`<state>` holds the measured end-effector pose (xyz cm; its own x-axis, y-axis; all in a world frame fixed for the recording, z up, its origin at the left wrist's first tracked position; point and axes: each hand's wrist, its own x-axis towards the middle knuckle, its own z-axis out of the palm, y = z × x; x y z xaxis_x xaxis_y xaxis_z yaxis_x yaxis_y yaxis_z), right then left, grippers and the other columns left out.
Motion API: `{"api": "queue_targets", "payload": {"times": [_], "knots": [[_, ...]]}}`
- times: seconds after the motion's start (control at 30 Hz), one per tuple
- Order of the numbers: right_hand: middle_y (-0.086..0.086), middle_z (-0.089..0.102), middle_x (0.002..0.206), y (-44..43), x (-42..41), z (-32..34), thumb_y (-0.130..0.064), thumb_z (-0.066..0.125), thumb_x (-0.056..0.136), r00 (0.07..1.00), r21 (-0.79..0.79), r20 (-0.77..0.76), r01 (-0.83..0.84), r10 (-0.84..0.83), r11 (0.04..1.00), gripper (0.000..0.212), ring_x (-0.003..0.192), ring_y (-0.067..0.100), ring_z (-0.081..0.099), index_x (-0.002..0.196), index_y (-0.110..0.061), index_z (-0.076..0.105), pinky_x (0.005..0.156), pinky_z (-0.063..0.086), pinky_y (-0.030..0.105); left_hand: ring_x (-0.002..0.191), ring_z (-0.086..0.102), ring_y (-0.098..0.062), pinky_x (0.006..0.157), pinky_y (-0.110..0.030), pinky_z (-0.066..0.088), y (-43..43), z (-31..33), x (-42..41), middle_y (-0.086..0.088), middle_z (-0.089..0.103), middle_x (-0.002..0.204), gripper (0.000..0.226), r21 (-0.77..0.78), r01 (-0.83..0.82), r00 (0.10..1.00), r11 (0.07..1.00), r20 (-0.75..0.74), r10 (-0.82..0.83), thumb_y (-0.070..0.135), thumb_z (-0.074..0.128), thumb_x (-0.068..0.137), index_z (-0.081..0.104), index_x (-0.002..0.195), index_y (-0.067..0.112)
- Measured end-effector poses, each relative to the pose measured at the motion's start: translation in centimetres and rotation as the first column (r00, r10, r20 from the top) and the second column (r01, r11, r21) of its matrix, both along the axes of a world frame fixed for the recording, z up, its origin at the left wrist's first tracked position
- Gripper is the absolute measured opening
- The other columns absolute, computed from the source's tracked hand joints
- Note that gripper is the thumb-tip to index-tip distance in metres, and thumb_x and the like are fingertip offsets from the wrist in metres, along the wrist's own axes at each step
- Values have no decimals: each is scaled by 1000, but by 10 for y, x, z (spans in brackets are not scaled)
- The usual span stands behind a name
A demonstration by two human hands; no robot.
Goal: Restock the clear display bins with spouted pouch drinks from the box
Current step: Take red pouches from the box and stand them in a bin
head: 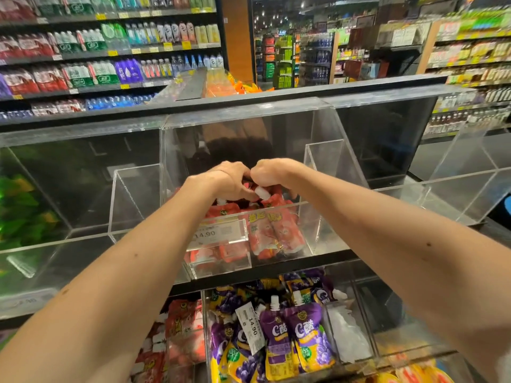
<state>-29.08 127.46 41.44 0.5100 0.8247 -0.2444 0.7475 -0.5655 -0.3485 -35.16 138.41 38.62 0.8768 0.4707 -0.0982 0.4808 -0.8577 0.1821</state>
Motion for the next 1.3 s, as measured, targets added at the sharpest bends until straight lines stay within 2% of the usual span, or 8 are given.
{"api": "queue_targets", "payload": {"times": [0.13, 0.27, 0.4, 0.53, 0.8, 1.03, 1.2, 1.3], "knots": [[11, 64, 94, -14, -11, 14, -12, 39, 104, 999, 53, 21, 33, -34, 998, 29, 78, 25, 66, 119, 0, 61, 37, 43, 17, 91, 54, -14, 76, -27, 46, -4, 11, -22, -3, 51, 139, 55, 25, -4, 999, 1000, 50, 2, 34, 66, 93, 47, 145, 29], [14, 68, 98, -34, -25, 17, -16, 45, 96, 992, 366, 54, 87, -114, 926, 22, 77, 26, 62, 93, -8, 65, 56, 46, 28, 88, 68, -12, 77, -25, 50, -29, 25, -64, -4, 69, 119, 34, -27, 41, 927, 999, 374, -28, 20, 59, 97, 64, 130, 25], [0, 73, 87, -101, -59, -1, -21, 57, 88, 992, 779, 71, 12, -107, 627, 18, 82, 16, 67, 90, -17, 75, 74, 55, 34, 71, 65, -6, 63, -22, 54, -73, 22, -111, 4, 72, 83, 10, -36, 163, 565, 986, 823, -63, 21, 65, 93, 72, 99, 24], [-3, 70, 75, -208, -91, -67, -18, 63, 87, 978, 880, -108, 177, -178, 441, 12, 68, 10, 63, 84, -12, 74, 65, 51, 26, 57, 54, 3, 55, -10, 39, -155, -21, -112, 15, 61, 67, 7, -128, 410, 319, 903, 948, -11, 12, 67, 93, 69, 88, 16], [0, 74, 80, -451, -83, -235, -14, 68, 89, 466, 548, -503, 823, -728, 147, 8, 77, 11, 68, 86, -18, 74, 75, 56, 42, 61, 55, 5, 68, -27, 49, -396, -200, 23, 15, 62, 65, 13, -564, 655, 739, 502, 616, -272, 18, 70, 87, 67, 87, 31], [-6, 73, 91, -635, 5, -300, -10, 66, 93, 120, 437, -552, 884, -825, -164, 10, 85, 8, 66, 91, -15, 74, 79, 50, 27, 88, 64, -20, 86, -33, 52, -585, -280, 136, 1, 66, 90, 18, -636, 666, 705, 389, 366, -608, 12, 68, 88, 71, 106, 14], [-3, 68, 95, -766, 134, -374, -10, 64, 94, -19, 355, -526, 904, -850, -239, 8, 89, 11, 63, 99, -9, 71, 72, 46, 11, 101, 64, -27, 89, -38, 51, -716, -337, 271, -7, 70, 104, 24, -583, 704, 655, 406, 313, -688, 17, 68, 89, 68, 112, 14], [11, 71, 106, -833, 193, -424, -30, 67, 84, -156, 208, -480, 936, -864, -284, 25, 99, 28, 65, 100, -11, 69, 86, 52, 37, 108, 64, -29, 90, -44, 52, -789, -384, 340, -11, 69, 113, 38, -633, 640, 668, 436, 178, -722, 27, 63, 85, 65, 120, 12]]}}
